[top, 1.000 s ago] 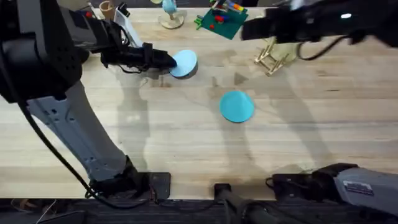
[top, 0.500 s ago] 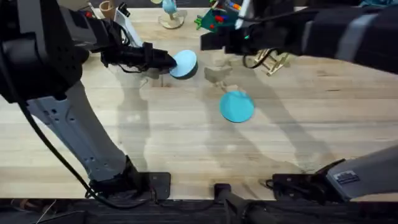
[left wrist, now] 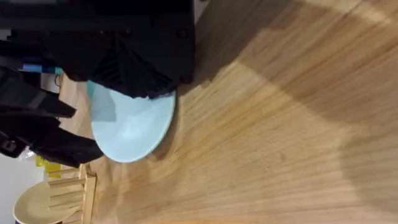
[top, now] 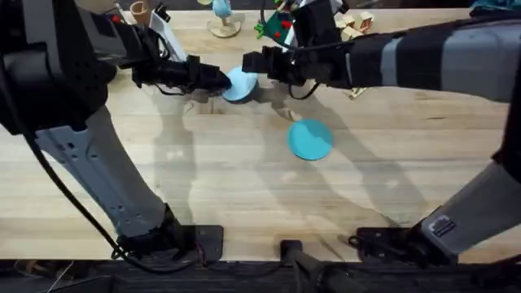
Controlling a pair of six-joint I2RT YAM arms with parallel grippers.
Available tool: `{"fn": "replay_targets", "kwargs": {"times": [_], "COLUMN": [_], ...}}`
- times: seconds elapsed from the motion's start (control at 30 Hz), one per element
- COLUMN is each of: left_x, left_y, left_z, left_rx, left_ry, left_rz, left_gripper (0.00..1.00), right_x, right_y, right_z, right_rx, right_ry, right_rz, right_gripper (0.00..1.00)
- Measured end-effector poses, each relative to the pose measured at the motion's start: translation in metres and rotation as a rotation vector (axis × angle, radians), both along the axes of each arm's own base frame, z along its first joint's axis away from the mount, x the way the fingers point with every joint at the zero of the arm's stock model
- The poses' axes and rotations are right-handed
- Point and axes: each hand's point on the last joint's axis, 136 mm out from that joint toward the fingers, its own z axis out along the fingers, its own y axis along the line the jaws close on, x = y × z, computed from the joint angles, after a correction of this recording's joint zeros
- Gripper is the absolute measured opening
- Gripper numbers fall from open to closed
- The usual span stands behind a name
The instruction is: Pick up the plates from the table one by one and place each into a slot on the dish rack.
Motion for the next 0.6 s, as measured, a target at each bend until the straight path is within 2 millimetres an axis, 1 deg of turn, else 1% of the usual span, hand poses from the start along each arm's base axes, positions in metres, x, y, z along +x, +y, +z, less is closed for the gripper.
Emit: {"fn": "replay_targets", "kwargs": {"times": [0.1,0.3,0.5,0.6], "left_x": [0.0,0.0,0.0,0.0], "left_y": [0.0,0.0,0.0,0.0], "left_z": [0.0,0.0,0.0,0.0], "left_rx": [0.0,0.0,0.0,0.0], "left_ry": [0.0,0.0,0.0,0.0], "left_rz": [0.0,0.0,0.0,0.0], "left_gripper": [0.041,0.04,0.04,0.04], "right_x": [0.001,-0.006,-0.009,-0.009], "right_y": [0.007,0.019,0.028,0.034], "right_z": [-0.003,-0.014,-0.014,-0.017], "right_rx": [0.041,0.097,0.141,0.155], "right_ry": [0.021,0.094,0.122,0.119], "right_rz": [-0.017,-0.035,-0.04,-0.035], "right_gripper": [0.809,0.791,0.772,0.723]}}
